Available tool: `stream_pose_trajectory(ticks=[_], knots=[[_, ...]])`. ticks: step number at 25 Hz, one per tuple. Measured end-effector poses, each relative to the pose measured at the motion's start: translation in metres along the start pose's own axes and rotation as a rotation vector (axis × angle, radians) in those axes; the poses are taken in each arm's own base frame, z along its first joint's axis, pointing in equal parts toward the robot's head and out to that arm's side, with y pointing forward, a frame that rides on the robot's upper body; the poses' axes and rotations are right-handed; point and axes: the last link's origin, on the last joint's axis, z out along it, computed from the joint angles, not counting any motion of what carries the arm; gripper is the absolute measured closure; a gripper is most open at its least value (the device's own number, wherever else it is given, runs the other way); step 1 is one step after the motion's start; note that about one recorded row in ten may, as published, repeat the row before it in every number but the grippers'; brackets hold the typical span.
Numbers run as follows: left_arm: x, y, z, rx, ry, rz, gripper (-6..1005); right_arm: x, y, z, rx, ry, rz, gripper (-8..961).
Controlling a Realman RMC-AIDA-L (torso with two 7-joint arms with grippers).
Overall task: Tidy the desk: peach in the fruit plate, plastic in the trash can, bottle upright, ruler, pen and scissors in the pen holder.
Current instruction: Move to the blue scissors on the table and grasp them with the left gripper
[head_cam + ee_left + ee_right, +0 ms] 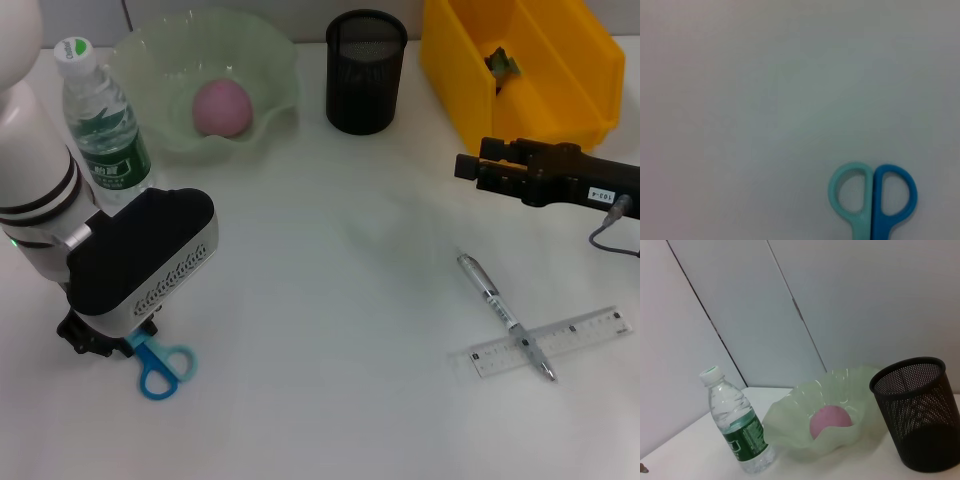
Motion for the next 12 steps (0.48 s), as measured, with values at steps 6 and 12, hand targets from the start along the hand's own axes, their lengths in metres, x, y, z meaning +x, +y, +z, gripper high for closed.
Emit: stream_pose_trajectory(ticks=[6, 12], knots=[[0.0002, 0.0, 0.0002, -0.001, 0.0, 0.0, 688, 0.0003, -0.0003, -0.0007, 0.002, 0.0, 0.0, 324], [0.0008, 0.0002, 0.0008, -0.004, -0.001, 0.004, 728, 0.0003, -0.0005, -0.0009, 0.002, 0.001, 0.0, 327]])
